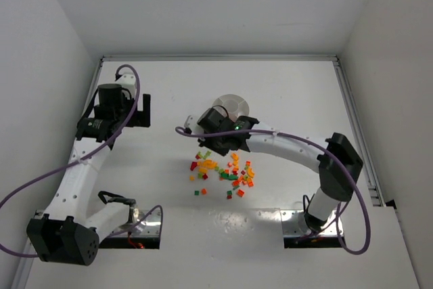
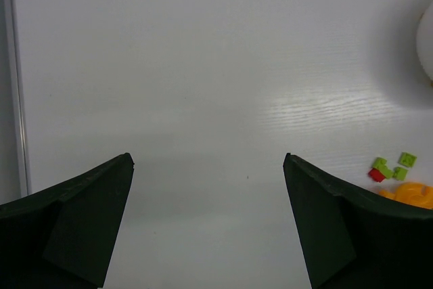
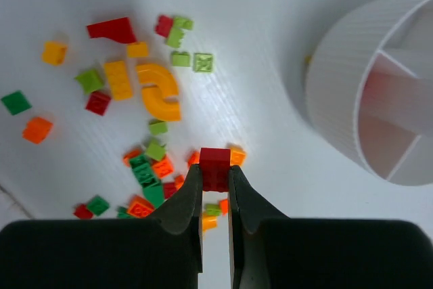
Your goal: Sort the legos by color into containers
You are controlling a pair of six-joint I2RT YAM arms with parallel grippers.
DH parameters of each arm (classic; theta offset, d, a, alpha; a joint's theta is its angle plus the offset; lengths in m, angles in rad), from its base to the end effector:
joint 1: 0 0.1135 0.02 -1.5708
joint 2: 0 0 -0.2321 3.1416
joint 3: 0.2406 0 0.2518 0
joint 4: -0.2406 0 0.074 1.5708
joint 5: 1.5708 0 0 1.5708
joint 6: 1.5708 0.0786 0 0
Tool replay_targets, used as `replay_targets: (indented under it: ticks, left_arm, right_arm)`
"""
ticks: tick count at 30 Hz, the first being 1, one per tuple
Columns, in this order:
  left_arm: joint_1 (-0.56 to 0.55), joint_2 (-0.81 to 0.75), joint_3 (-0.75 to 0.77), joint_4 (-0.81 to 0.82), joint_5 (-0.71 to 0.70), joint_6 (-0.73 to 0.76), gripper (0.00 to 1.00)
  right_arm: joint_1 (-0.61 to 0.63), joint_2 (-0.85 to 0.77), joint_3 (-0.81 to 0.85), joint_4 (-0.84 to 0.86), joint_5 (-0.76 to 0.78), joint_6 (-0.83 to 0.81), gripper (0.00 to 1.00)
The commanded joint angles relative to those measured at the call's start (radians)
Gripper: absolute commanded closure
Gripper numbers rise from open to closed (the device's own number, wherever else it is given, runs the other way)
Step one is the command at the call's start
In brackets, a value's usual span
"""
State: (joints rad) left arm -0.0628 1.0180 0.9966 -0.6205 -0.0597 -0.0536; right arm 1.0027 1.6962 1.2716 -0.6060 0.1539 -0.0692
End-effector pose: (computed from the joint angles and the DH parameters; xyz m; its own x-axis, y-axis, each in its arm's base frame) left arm 0.2658 -0.0120 0.2745 -0.5975 -0.0160 -0.8017 -0.0171 0.9998 -0.0072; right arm 0.2117 0.3093 0.1676 -0.4057 -0.7625 -0.5040 -0.8205 0.5467 -0.1667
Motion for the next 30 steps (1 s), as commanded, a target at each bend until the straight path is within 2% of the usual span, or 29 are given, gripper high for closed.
replay_targets:
  ticks: [1, 7, 12, 21, 27, 30]
  left_arm:
    - [0.014, 0.014, 0.079, 0.022, 0.061, 0.011, 0.0]
    - [0.014, 0.08, 0.119, -0.008, 0.104, -0.008, 0.0]
    - [0.014, 0.089, 0.128, -0.008, 0.093, -0.008, 0.0]
    - [0.014, 0.09, 0.137, 0.001, 0.084, -0.008, 0.0]
    - [0.014, 0.09, 0.137, 0.001, 0.122, 0.041, 0.0]
    - [0.014, 0.09, 0.137, -0.03, 0.216, 0.09, 0.0]
  right_arm:
    - [-0.036, -0.041, 0.018, 0.046, 0.026, -0.112, 1.0]
    - [-0.144, -0.01, 0.133, -0.006, 0.024, -0.142, 1.0]
    - [-0.216, 0.04, 0.158, -0.006, 0.033, -0.133, 1.0]
    - [-0.274, 0.114, 0.238, -0.04, -0.04, -0.081, 1.0]
    - [-0.294, 0.135, 0.247, -0.031, 0.006, -0.081, 0.92]
    - [-0.303, 0.146, 0.247, -0.031, 0.027, -0.081, 0.87]
